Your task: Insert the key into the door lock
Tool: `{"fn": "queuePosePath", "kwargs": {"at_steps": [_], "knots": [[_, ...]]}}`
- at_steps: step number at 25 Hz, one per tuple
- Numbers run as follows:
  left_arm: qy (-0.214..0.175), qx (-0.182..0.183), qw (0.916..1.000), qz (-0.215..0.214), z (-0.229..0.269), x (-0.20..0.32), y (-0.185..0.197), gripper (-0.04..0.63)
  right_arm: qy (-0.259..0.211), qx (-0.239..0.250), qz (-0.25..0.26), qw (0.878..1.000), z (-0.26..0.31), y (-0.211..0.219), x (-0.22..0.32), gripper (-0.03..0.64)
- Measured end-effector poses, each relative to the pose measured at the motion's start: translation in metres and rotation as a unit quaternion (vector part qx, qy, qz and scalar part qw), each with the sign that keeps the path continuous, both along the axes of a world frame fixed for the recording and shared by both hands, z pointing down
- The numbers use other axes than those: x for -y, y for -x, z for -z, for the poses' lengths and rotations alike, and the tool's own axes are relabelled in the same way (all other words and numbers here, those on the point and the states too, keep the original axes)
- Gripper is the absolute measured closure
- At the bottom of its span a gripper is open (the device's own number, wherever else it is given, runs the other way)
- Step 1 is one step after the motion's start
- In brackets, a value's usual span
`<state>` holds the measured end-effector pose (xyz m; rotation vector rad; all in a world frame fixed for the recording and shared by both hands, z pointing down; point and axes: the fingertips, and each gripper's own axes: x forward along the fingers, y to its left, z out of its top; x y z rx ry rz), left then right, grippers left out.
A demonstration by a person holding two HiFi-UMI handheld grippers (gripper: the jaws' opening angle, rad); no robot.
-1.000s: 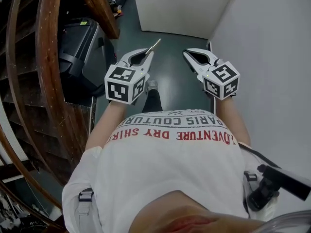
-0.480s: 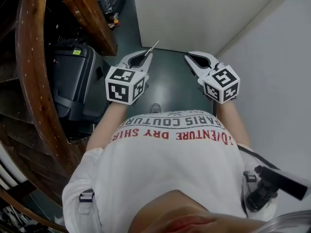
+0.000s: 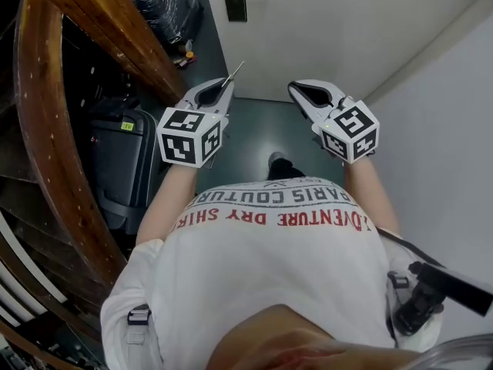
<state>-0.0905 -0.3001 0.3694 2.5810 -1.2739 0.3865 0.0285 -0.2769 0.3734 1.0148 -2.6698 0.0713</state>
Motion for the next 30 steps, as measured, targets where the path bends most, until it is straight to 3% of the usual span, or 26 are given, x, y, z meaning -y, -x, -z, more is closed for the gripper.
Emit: {"fn": "queuePosePath", "kwargs": {"at_steps": [8,17,25,30], "knots": [[0.003,0.002,0.9998,0.018,-0.006,0.103,-0.007,0.572,-0.018,0.003,0.020,1.000,0.007,-0.005,0.119,0.614],[0.044,-0.012,0.9985,0.031,-0.037,0.206,-0.013,0.572,0.011,0.000,0.037,0.999,-0.016,-0.006,0.238,0.614],[0.063,-0.028,0.9970,0.033,-0.055,0.227,-0.016,0.572,-0.044,-0.014,0.045,0.998,0.008,-0.007,0.304,0.582],[0.063,-0.030,0.9970,0.033,-0.051,0.234,-0.014,0.572,-0.065,-0.017,0.066,0.996,0.022,0.006,0.336,0.474]]}}
